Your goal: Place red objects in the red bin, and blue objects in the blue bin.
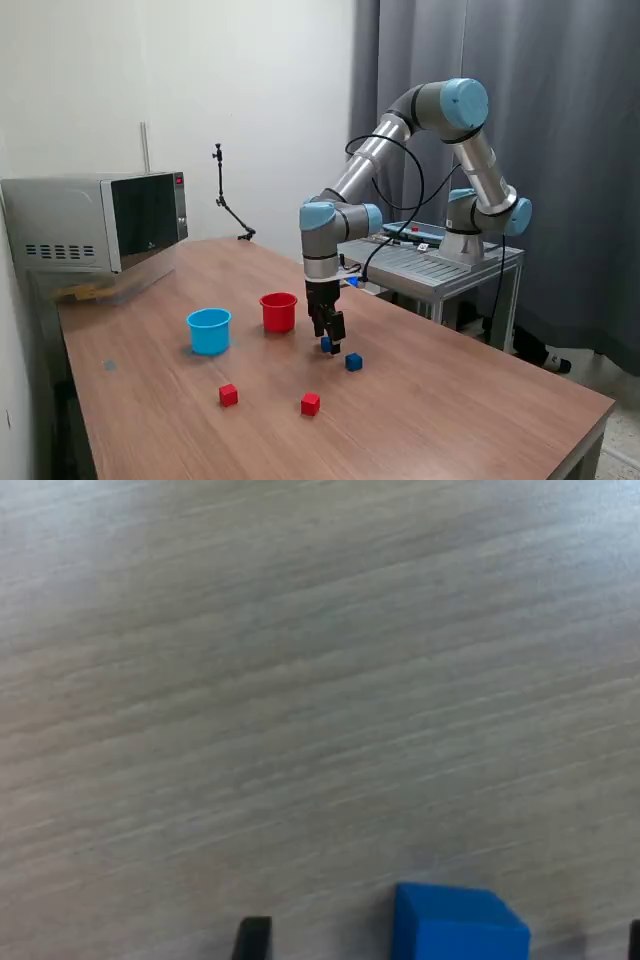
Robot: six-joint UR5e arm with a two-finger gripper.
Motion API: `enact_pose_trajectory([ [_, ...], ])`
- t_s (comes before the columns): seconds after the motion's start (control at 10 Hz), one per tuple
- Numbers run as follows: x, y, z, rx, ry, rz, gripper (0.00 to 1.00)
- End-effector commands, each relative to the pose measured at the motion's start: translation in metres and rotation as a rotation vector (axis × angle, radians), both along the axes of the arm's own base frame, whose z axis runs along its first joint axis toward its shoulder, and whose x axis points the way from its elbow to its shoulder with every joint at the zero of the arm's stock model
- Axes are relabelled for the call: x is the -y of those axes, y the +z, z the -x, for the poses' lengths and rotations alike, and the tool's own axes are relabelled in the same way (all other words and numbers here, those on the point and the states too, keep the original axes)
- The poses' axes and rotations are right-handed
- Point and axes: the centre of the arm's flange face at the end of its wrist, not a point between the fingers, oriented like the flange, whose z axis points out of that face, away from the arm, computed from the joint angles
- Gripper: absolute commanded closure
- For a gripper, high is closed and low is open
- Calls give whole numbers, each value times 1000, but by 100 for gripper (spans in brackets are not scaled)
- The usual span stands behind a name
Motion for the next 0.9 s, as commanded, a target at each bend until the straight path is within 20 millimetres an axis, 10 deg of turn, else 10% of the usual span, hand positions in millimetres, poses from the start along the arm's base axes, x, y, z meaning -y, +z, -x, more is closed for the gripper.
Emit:
enact_pose_trajectory([
  [0.0, 0, -1, -1, 4, 0, -1, 0],
  [0.6, 0, -2, -4, 13, 0, 0, 0],
  [0.7, 0, -1, -3, 12, 0, -2, 100],
  [0.8, 1, 2, -1, 4, 2, -3, 100],
])
